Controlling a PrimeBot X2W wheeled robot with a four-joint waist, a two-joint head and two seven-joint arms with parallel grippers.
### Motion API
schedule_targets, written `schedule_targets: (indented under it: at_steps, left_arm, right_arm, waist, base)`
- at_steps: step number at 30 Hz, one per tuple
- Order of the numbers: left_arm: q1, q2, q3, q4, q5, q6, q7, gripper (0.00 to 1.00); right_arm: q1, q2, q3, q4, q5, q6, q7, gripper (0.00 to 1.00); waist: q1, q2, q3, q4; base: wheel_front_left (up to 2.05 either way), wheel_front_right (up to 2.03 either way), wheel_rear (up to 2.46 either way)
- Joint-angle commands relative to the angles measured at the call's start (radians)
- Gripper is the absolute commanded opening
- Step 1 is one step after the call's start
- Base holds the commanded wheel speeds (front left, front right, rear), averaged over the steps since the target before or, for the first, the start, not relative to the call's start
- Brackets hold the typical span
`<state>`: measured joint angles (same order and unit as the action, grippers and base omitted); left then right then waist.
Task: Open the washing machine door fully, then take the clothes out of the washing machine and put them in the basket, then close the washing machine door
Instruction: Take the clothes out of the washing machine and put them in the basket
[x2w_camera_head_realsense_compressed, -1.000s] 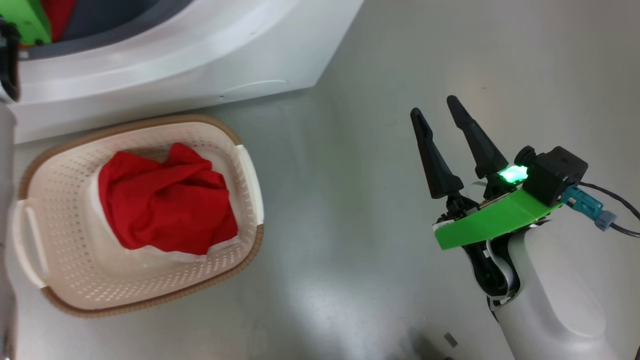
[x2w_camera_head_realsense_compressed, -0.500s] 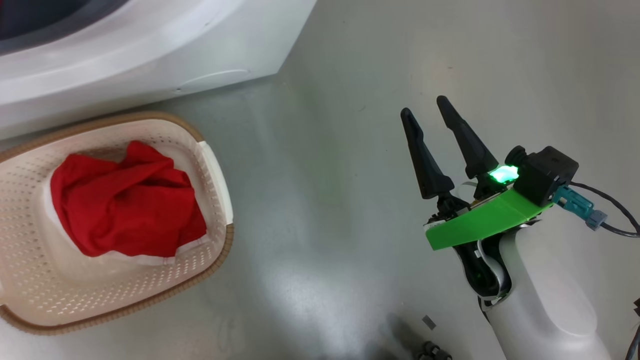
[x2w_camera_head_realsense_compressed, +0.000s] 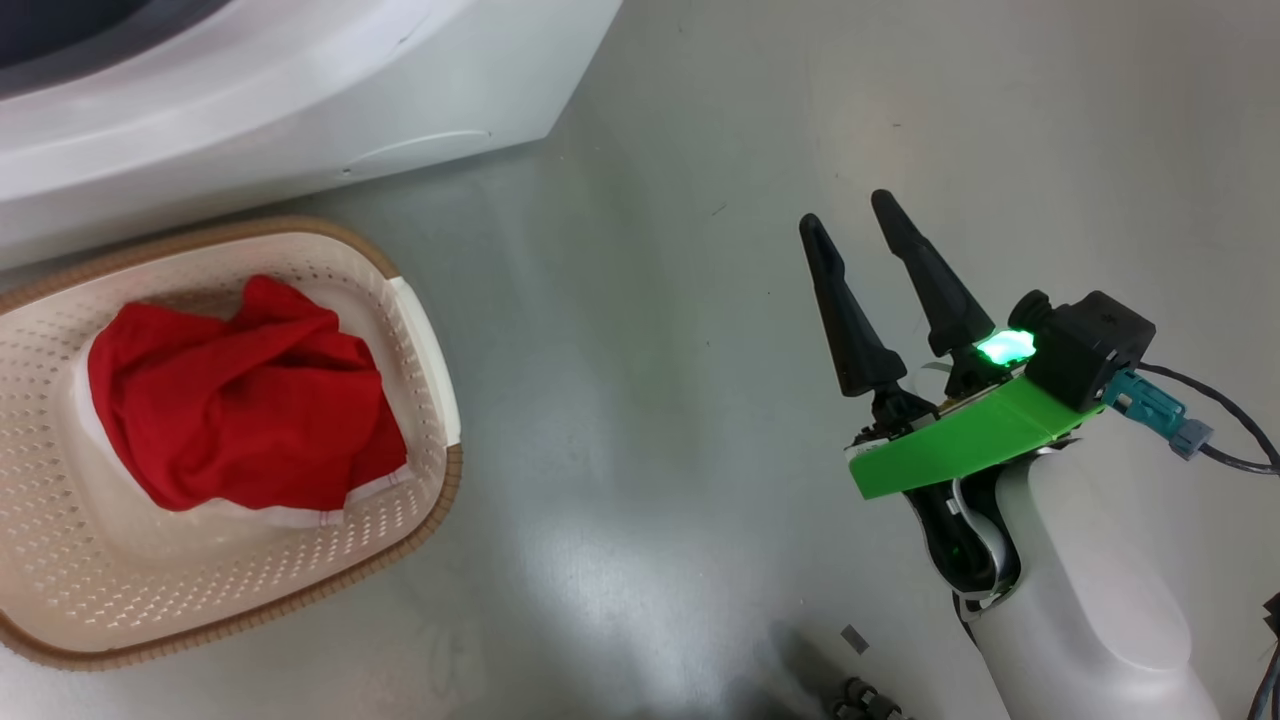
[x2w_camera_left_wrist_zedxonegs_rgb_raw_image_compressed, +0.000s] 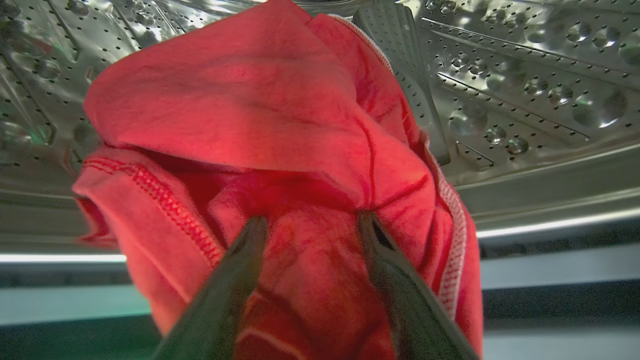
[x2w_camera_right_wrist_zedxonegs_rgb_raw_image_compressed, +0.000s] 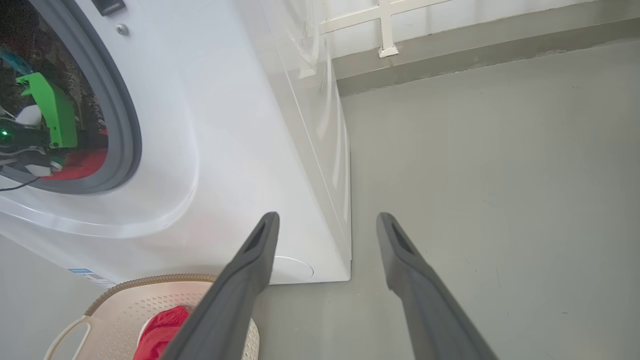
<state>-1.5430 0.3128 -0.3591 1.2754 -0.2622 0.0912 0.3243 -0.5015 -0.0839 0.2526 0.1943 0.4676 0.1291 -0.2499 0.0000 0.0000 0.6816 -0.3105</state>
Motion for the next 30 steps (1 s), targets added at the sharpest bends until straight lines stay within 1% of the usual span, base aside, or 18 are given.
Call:
schedule_targets:
  at_steps: [1,2,3,8,13,22,25,30]
  left_arm:
    - [0.024,0.034,-0.001,0.007,-0.010,-0.005,0.025,0.51]
    - [0.024,0.034,-0.001,0.007,-0.010,-0.005,0.025,0.51]
    - [0.027,0.032,-0.003,0.006,-0.013,-0.012,0.013,0.00]
    - [0.033,0.028,-0.004,0.003,-0.021,-0.020,-0.018,0.00]
    - [0.049,0.020,-0.004,-0.005,-0.033,-0.027,-0.082,0.00]
    - [0.112,-0.022,-0.001,-0.021,-0.063,-0.072,-0.230,0.00]
    - [0.128,-0.027,-0.001,-0.023,-0.072,-0.088,-0.278,0.00]
    - [0.143,-0.045,-0.004,-0.023,-0.081,-0.100,-0.341,0.00]
  right_arm:
    - [0.009,0.007,0.017,-0.017,-0.005,0.002,-0.012,1.00]
    - [0.009,0.007,0.017,-0.017,-0.005,0.002,-0.012,1.00]
    - [0.007,0.007,0.017,-0.017,-0.006,0.002,-0.012,1.00]
    - [0.007,0.006,0.017,-0.015,-0.007,0.002,-0.012,1.00]
    - [0.006,0.003,0.016,-0.014,-0.007,0.002,-0.012,1.00]
    - [0.014,-0.017,0.010,-0.009,-0.008,0.002,-0.012,1.00]
    - [0.015,-0.023,0.013,-0.007,-0.008,0.002,-0.012,1.00]
    - [0.019,-0.033,0.016,0.002,-0.007,0.002,-0.012,1.00]
  waist:
    - [0.0000,0.0000,-0.002,0.002]
    - [0.0000,0.0000,-0.002,0.002]
    - [0.0000,0.0000,-0.005,0.003]
    - [0.0000,0.0000,-0.016,0.008]
    - [0.0000,0.0000,-0.041,0.017]
    - [0.0000,0.0000,-0.109,0.055]
    - [0.0000,0.0000,-0.130,0.070]
    - [0.0000,0.0000,-0.164,0.092]
  base:
    - [0.00,0.00,0.00]
    - [0.00,0.00,0.00]
    - [0.00,0.00,0.00]
    - [0.00,0.00,0.00]
    - [0.00,0.00,0.00]
    - [0.00,0.00,0.00]
    - [0.00,0.00,0.00]
    - [0.00,0.00,0.00]
